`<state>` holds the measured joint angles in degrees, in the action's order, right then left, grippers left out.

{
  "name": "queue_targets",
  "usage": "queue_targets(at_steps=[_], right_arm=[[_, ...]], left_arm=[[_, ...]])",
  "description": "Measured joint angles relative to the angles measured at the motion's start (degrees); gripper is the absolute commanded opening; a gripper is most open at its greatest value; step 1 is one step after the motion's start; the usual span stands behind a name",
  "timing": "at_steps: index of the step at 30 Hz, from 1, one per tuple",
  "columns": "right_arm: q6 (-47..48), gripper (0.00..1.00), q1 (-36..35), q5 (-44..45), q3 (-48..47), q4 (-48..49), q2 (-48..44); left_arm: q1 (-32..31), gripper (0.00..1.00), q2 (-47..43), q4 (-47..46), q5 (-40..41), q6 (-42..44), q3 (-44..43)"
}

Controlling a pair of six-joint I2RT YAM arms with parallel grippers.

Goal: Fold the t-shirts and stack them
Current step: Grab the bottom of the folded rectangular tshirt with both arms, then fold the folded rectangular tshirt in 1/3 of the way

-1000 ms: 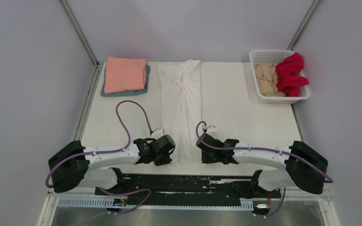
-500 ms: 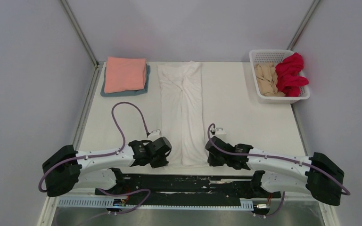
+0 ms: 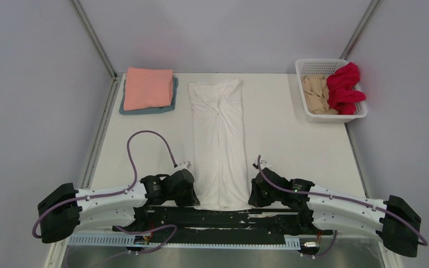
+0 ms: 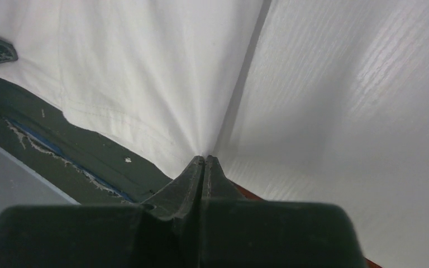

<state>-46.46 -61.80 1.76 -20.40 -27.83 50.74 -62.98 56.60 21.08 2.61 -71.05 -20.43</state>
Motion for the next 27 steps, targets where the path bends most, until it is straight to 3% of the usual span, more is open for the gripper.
queue_targets(at_steps=[6, 10, 16, 27], right_arm=[[0.0, 0.0, 0.0, -0.2, -0.1, -0.2, -4.8], [1.4, 0.0, 1.6, 3.2, -3.8, -0.3, -3.7], [6.4, 0.0, 11.5, 4.8, -12.4, 5.6, 3.1], [15.4, 0.0, 26.2, 4.6, -32.0, 14.0, 25.9]], left_arm=[[-0.4, 0.0, -2.7, 0.7, -0.5, 1.4, -0.1], [1.4, 0.0, -3.3, 2.6, 1.2, 4.7, -5.0], [13.4, 0.0, -0.3, -0.7, 1.3, 11.5, -13.6], [31.4, 0.0, 20.9, -2.2, -2.5, 20.6, -30.9]])
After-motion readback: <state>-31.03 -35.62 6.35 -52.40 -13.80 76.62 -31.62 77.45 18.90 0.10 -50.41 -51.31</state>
